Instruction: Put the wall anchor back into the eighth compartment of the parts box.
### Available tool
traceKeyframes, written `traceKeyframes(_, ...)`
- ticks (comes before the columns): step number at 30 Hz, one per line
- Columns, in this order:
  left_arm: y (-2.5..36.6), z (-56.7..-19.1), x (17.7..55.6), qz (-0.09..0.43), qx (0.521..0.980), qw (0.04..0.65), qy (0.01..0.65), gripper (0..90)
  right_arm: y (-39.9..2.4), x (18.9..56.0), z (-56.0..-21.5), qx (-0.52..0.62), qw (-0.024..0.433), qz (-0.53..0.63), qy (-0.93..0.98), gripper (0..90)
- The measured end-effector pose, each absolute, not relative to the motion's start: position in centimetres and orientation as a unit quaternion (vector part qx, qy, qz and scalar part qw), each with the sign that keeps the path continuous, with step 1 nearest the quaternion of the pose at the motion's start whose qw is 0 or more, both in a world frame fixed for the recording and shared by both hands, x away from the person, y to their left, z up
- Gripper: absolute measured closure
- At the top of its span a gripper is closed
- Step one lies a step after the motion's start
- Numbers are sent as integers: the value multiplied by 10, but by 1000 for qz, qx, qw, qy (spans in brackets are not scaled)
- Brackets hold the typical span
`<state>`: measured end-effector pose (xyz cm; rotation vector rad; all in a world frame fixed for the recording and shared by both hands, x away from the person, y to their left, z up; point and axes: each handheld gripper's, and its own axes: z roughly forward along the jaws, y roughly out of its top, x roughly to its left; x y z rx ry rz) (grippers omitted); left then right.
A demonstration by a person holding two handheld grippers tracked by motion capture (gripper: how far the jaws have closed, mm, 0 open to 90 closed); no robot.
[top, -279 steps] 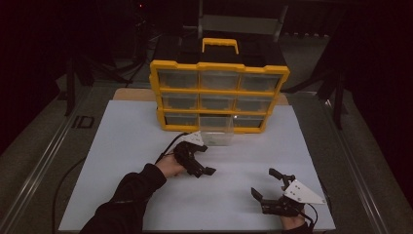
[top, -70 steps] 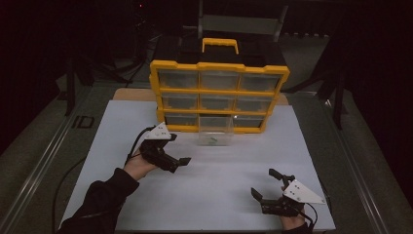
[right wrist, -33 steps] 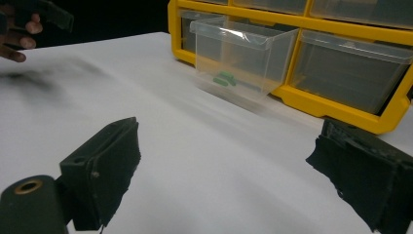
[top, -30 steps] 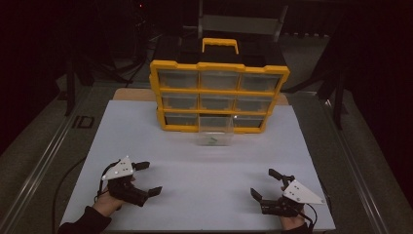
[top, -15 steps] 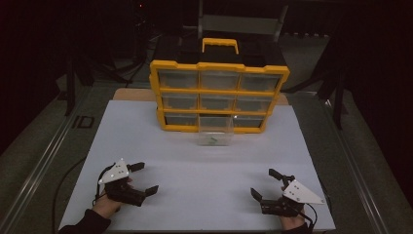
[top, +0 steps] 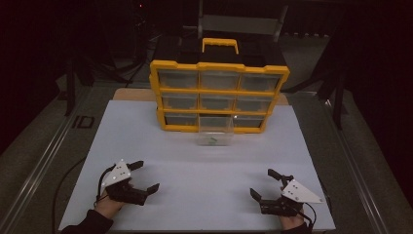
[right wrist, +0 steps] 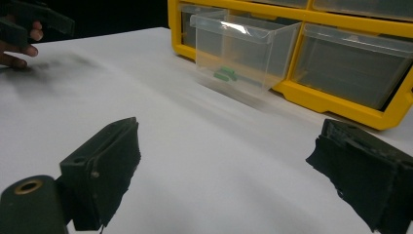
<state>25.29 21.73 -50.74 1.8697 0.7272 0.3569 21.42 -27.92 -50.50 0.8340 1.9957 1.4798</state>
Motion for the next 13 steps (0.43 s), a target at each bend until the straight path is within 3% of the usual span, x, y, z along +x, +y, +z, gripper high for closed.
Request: traceKeyframes(13, 218, -508, 254, 147, 779, 524, 310, 0, -279, 215, -506, 309, 257, 542, 738, 89)
